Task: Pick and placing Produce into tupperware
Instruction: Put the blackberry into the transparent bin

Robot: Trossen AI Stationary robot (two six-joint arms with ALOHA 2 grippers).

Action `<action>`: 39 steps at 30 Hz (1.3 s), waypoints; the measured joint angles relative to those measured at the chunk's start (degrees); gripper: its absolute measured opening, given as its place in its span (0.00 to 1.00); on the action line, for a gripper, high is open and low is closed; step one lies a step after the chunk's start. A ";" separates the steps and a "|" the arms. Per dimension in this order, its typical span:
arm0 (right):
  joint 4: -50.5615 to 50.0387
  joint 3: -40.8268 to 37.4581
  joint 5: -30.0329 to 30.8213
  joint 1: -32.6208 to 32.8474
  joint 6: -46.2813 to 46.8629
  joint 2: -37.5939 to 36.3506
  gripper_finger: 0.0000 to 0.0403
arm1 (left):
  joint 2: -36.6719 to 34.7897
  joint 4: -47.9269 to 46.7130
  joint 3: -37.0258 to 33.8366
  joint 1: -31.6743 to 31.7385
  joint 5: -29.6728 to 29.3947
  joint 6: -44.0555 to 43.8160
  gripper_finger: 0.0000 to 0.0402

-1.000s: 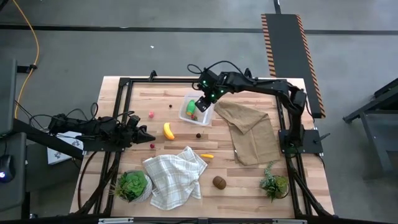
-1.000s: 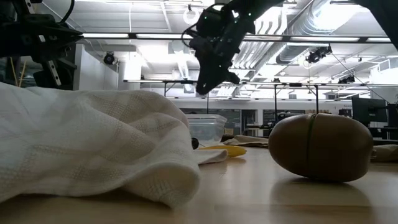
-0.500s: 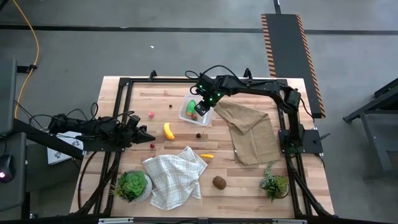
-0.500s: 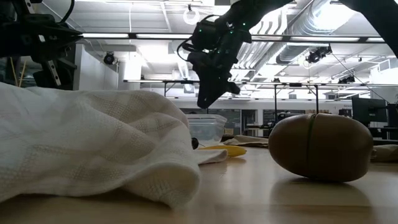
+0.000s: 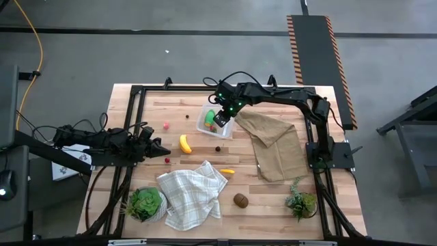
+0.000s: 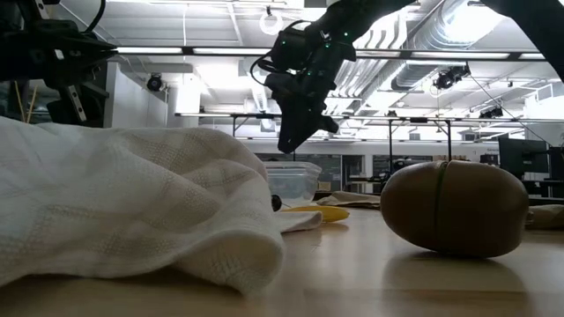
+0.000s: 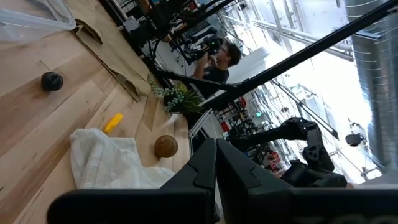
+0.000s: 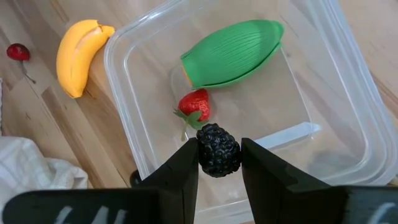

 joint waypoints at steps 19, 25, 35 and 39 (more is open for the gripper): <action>0.28 0.00 0.01 -0.13 -1.56 0.00 0.23 | 0.01 0.00 0.00 0.00 0.00 -1.12 0.00; 0.26 0.00 0.22 -0.15 -2.18 0.00 0.23 | -0.01 0.02 0.00 -0.02 -0.22 -1.46 0.00; 0.24 0.00 0.82 -0.15 -2.97 0.00 0.23 | 0.00 0.00 0.00 0.00 -0.39 -1.44 0.00; 0.28 0.00 0.80 -0.51 -2.90 0.00 0.23 | 0.01 0.00 -0.02 -0.02 -0.39 -1.44 0.00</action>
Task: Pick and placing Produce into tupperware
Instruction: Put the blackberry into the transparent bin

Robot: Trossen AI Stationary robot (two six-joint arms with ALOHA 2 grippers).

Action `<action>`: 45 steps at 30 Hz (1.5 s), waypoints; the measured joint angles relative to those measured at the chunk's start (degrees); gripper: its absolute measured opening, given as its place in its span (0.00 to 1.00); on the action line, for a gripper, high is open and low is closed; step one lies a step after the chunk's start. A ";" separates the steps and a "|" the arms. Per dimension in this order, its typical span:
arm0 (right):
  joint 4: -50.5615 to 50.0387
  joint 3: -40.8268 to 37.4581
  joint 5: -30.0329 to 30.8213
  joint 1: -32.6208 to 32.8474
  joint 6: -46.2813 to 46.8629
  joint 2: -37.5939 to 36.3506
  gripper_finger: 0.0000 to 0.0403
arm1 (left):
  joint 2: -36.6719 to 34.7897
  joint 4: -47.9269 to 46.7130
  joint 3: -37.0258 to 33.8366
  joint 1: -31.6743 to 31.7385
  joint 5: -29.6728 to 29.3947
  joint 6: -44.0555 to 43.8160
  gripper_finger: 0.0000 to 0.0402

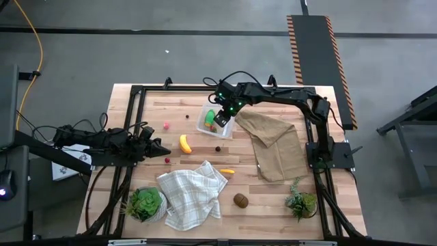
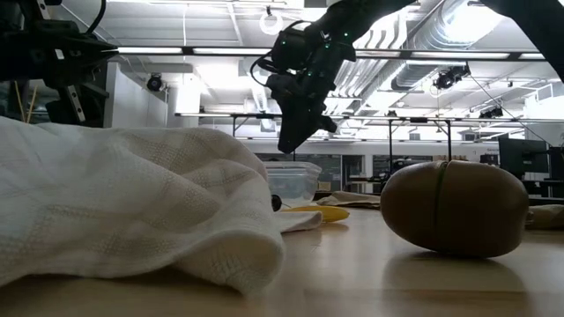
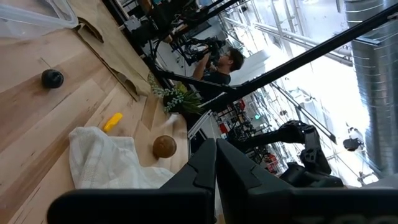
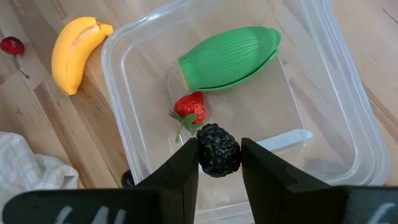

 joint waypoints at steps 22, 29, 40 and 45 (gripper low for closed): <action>1.13 0.62 -0.87 -1.24 -0.46 0.75 0.23 | 0.00 0.01 0.00 0.02 -0.02 -0.07 0.00; -10.21 11.43 1.70 -0.35 -6.50 8.16 0.23 | -0.02 0.03 0.02 0.01 -0.05 -0.09 0.00; -22.52 26.95 4.42 0.44 -12.49 16.93 0.23 | -0.02 0.03 0.02 0.01 -0.04 -0.13 0.00; -23.54 25.48 4.44 1.13 -12.97 17.00 0.23 | -0.02 0.04 0.02 0.02 -0.04 -0.04 0.00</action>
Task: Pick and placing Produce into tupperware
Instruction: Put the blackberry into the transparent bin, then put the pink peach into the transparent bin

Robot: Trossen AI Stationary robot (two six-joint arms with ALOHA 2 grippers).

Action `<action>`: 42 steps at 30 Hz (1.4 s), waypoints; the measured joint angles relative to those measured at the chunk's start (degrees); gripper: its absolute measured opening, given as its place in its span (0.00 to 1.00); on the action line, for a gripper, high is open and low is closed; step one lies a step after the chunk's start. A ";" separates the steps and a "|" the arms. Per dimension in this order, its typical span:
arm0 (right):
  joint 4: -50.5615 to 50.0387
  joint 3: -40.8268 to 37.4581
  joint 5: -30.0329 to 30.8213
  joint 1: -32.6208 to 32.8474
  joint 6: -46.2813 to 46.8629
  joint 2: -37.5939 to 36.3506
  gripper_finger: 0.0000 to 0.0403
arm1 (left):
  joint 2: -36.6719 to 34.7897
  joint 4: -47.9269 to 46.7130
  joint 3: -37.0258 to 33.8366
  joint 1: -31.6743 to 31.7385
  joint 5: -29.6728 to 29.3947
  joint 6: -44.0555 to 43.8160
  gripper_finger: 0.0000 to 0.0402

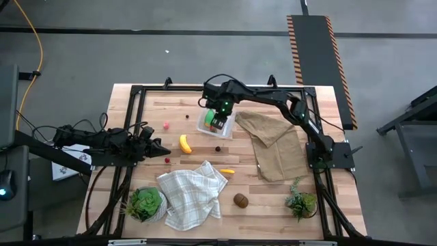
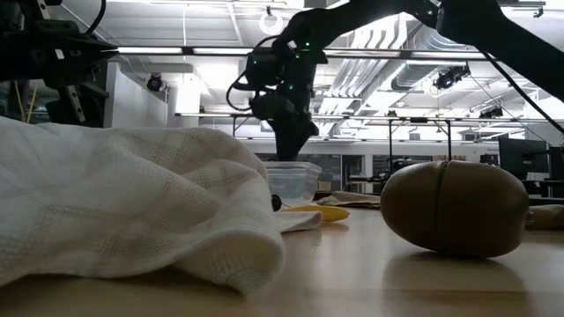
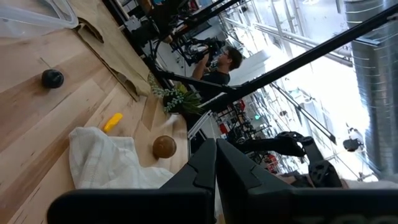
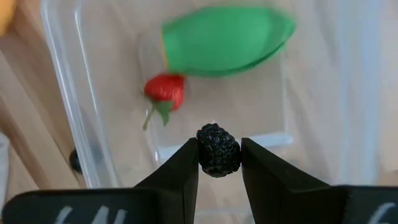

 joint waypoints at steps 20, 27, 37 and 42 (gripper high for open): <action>1.50 -3.36 -0.77 0.89 -1.05 -0.02 0.23 | 0.00 0.04 0.00 -0.02 -0.85 0.15 0.00; 1.92 -3.36 -1.84 0.92 -1.03 -0.02 0.29 | 0.00 0.07 0.00 0.00 -1.05 0.17 0.00; 2.54 -3.36 -1.86 0.92 -1.05 -0.02 0.33 | 0.00 0.11 0.00 0.01 -1.05 0.15 0.00; 3.10 0.09 -1.93 0.76 -0.90 -0.78 0.33 | 0.02 3.63 0.00 -0.01 -3.01 0.30 0.00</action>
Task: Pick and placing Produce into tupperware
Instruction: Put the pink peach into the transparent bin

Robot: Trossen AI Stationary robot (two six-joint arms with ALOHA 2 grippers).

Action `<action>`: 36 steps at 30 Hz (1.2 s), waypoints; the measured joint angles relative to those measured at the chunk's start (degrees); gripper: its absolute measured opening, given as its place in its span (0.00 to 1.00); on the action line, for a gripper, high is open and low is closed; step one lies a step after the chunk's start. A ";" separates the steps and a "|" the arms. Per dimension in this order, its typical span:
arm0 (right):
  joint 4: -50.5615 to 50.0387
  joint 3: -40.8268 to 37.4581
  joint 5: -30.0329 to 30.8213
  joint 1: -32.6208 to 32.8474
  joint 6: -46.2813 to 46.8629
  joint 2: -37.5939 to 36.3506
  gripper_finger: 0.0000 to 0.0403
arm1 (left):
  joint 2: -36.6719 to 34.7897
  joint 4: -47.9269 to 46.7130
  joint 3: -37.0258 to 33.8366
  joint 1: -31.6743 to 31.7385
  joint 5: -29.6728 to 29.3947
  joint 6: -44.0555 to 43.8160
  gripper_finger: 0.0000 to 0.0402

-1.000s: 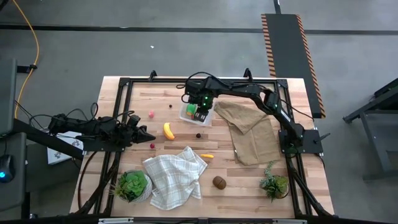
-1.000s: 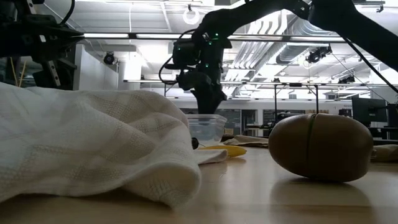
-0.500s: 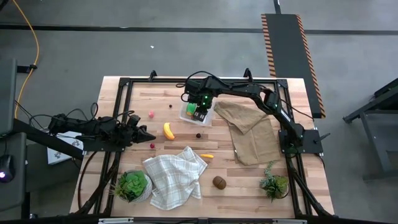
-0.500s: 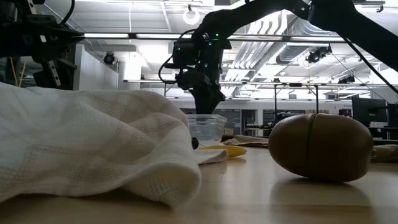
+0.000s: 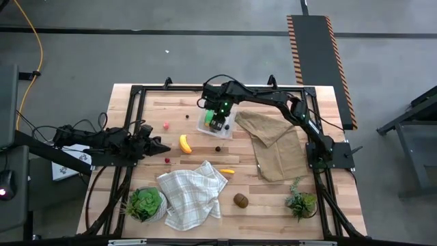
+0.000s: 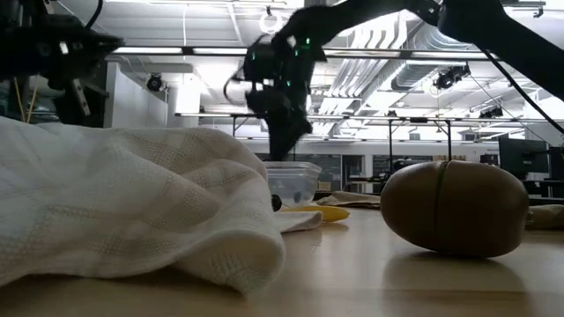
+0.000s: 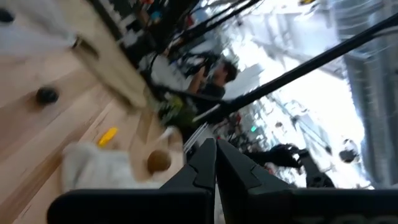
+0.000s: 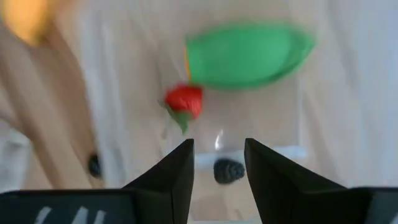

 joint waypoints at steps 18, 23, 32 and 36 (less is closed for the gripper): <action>0.30 4.95 -2.57 1.40 0.05 -14.95 0.33 | 3.78 4.39 6.65 0.03 -5.82 16.67 0.00; -0.11 4.95 -0.48 3.71 0.03 -21.11 0.33 | 12.94 -5.65 17.34 0.06 -6.03 27.38 0.00; -5.77 4.47 8.71 8.83 3.86 -27.89 0.33 | 33.70 -14.68 35.61 0.06 -0.07 41.93 0.00; -4.40 -2.23 10.23 12.04 7.41 -30.66 0.33 | 40.88 -17.63 42.03 0.06 2.40 46.04 0.00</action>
